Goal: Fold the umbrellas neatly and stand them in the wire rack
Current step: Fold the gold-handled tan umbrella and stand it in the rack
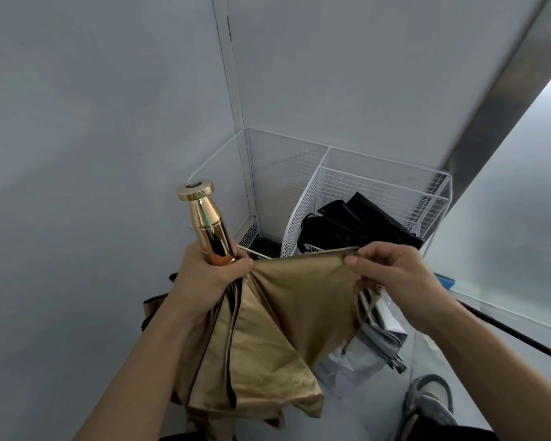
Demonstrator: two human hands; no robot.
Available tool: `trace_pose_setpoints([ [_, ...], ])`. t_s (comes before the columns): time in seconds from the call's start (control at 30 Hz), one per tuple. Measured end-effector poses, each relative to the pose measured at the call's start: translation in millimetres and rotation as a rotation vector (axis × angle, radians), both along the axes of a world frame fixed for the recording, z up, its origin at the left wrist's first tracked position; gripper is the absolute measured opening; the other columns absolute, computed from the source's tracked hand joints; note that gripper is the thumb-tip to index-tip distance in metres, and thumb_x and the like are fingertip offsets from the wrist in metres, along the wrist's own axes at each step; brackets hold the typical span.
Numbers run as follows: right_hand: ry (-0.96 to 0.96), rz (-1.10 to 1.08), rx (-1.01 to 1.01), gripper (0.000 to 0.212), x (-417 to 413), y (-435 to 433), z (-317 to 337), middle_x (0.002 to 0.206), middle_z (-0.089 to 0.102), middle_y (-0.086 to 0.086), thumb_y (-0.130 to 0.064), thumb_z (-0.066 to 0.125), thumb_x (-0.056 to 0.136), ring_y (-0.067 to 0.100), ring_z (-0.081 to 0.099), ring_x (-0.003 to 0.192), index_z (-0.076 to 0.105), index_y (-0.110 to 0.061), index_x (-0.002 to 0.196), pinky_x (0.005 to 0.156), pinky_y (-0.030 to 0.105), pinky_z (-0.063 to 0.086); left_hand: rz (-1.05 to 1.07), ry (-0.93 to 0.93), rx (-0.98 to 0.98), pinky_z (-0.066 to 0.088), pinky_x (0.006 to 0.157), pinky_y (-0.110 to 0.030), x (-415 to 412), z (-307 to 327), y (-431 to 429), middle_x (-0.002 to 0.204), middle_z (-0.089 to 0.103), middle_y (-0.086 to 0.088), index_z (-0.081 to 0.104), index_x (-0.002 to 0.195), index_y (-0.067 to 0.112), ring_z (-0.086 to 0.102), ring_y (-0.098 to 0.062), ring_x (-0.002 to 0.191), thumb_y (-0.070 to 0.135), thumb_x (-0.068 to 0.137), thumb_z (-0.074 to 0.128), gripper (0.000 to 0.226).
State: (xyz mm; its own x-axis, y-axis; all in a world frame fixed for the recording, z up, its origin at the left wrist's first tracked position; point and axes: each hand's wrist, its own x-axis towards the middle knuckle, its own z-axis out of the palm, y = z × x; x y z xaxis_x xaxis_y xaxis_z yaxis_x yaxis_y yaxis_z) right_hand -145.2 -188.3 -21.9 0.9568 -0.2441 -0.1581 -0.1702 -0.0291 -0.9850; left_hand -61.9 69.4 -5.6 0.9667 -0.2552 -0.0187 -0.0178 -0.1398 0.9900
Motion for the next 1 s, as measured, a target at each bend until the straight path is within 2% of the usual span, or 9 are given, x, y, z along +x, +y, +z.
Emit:
trace_pose_setpoints([
  [0.1,-0.102,-0.048,0.03,0.019,-1.2,2.7,2.7,0.068,0.067,0.008,-0.026,0.072,0.077,0.017,0.061,0.062,0.07,-0.007,0.079,0.06,0.023,0.052,-0.084,-0.023,0.068,0.052,0.071,-0.039,-2.3,1.7,-3.7,0.074,0.063,-0.019,0.063,0.06,0.028,0.06,-0.022,0.069,0.007,0.065,0.077,0.025],
  [0.2,-0.088,-0.022,-0.027,0.012,-2.3,9.6,-1.4,0.063,0.065,-0.001,-0.021,0.065,0.09,0.011,0.059,0.057,0.065,-0.009,0.086,0.054,0.02,0.049,-0.039,0.023,0.006,0.051,0.068,-0.032,-2.4,0.1,-5.2,0.074,0.063,-0.013,0.062,0.059,0.026,0.061,-0.02,0.07,0.007,0.062,0.071,0.021],
  [0.3,0.039,0.152,-0.016,0.025,-4.6,7.0,2.3,0.083,0.075,0.001,-0.024,0.076,0.08,0.014,0.072,0.075,0.067,-0.014,0.102,0.068,0.025,0.057,0.046,0.1,-0.117,0.052,0.063,-0.026,-0.6,-1.9,-3.5,0.071,0.067,-0.006,0.06,0.065,0.018,0.063,-0.014,0.066,-0.007,0.066,0.071,0.028],
  [0.37,0.133,0.258,-0.143,0.014,-5.6,7.9,2.5,0.068,0.072,-0.008,-0.015,0.08,0.079,0.001,0.067,0.061,0.068,-0.012,0.086,0.057,0.012,0.049,0.079,0.142,-0.199,0.053,0.061,-0.025,1.0,-2.3,-1.0,0.069,0.066,-0.005,0.054,0.071,0.011,0.062,-0.013,0.063,-0.016,0.073,0.064,0.029],
  [0.43,0.171,0.237,-0.165,0.017,-5.0,7.5,2.2,0.054,0.064,-0.009,-0.01,0.076,0.084,-0.001,0.059,0.049,0.066,-0.008,0.07,0.051,0.01,0.043,0.086,0.183,-0.277,0.053,0.058,-0.025,2.8,-2.2,1.6,0.067,0.065,-0.005,0.051,0.072,0.009,0.062,-0.013,0.06,-0.02,0.079,0.054,0.03],
  [0.53,0.143,0.091,0.02,0.02,-3.0,-1.9,4.1,0.074,0.072,0.007,-0.021,0.07,0.086,0.015,0.067,0.068,0.074,-0.001,0.085,0.064,0.022,0.053,0.058,0.239,-0.371,0.054,0.059,-0.027,4.1,-1.6,4.0,0.067,0.064,-0.005,0.049,0.072,0.01,0.063,-0.014,0.061,-0.012,0.074,0.059,0.024],
  [0.7,0.175,0.063,0.156,0.039,-2.8,0.1,7.1,0.073,0.065,0.013,-0.04,0.069,0.079,0.022,0.059,0.062,0.072,-0.001,0.084,0.06,0.028,0.048,0.034,0.381,-0.45,0.045,0.069,-0.031,8.0,-2.5,9.5,0.072,0.055,-0.001,0.053,0.07,0.019,0.054,-0.014,0.067,0.017,0.05,0.077,0.031],
  [0.87,0.267,0.273,0.092,0.03,-6.4,-8.8,9.1,0.066,0.058,0.007,-0.037,0.083,0.07,0.014,0.051,0.055,0.075,-0.008,0.076,0.051,0.022,0.039,0.065,0.463,-0.538,0.049,0.068,-0.03,7.2,-0.6,12.3,0.072,0.053,0.001,0.052,0.073,0.022,0.054,-0.013,0.067,0.012,0.066,0.076,0.027],
  [1.0,0.181,0.068,0.128,0.032,-3.2,-17.1,7.8,0.057,0.05,0.005,-0.032,0.079,0.065,0.011,0.039,0.042,0.065,-0.005,0.074,0.038,0.017,0.03,0.066,0.391,-0.502,0.053,0.059,-0.022,5.9,3.0,6.2,0.064,0.06,0.002,0.049,0.071,0.017,0.059,-0.01,0.06,0.01,0.071,0.066,0.019],
])
